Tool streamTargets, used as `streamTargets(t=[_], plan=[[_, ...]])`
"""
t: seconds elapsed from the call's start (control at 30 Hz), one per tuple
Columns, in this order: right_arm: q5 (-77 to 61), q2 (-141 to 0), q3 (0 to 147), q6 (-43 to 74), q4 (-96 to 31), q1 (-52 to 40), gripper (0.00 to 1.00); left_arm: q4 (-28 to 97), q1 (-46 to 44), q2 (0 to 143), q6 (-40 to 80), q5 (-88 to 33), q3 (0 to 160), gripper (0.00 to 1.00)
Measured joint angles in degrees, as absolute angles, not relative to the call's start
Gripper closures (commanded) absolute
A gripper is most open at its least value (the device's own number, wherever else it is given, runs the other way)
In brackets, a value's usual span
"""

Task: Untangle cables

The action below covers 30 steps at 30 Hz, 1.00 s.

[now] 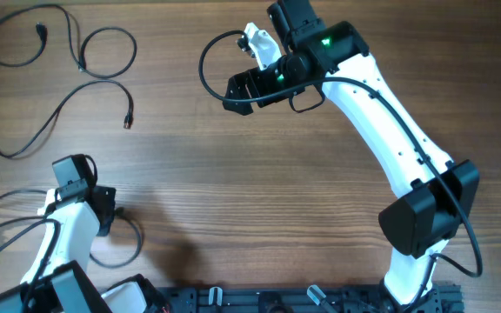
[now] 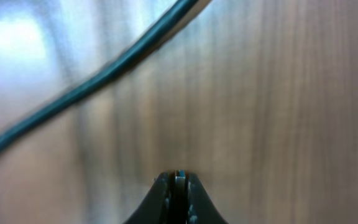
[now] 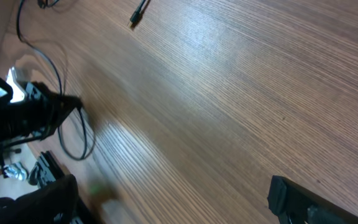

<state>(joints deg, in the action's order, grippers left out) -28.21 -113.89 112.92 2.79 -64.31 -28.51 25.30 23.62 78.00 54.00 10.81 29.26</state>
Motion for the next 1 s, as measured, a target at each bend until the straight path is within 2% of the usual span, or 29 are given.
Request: streamTargets(t=[0.13,0.5,0.6,0.67,0.8,0.87,1.0], plan=[[-28.21,-113.89,112.92,2.79,-66.83,-28.51,0.00,17.69,23.62,79.07,54.15,6.15,28.99,0.96],[-28.21,-113.89,112.92,2.79,-67.53,-28.51,0.00,15.97,23.62,81.01,54.85,0.03,35.16,0.94],[-28.21,-113.89,112.92,2.79,-67.79,-28.51,0.00,10.85,23.62,81.01,55.20,-0.16,36.29,0.85],[-28.21,-113.89,112.92,2.79,-68.51,-28.51,0.00,7.33,23.62,81.01,55.22,-0.27,36.60,0.68],[-28.21,-113.89,112.92,2.79,-69.01,-28.58,0.00,4.10,24.47,81.01,53.06,-0.38,36.73,0.62],[-28.21,-113.89,112.92,2.79,-68.88,-28.58,0.00,4.58,25.93,81.01,52.12,-0.32,36.73,0.49],[-28.21,-113.89,112.92,2.79,-68.55,-28.58,0.00,5.80,28.01,81.01,51.07,-0.16,36.73,0.46]])
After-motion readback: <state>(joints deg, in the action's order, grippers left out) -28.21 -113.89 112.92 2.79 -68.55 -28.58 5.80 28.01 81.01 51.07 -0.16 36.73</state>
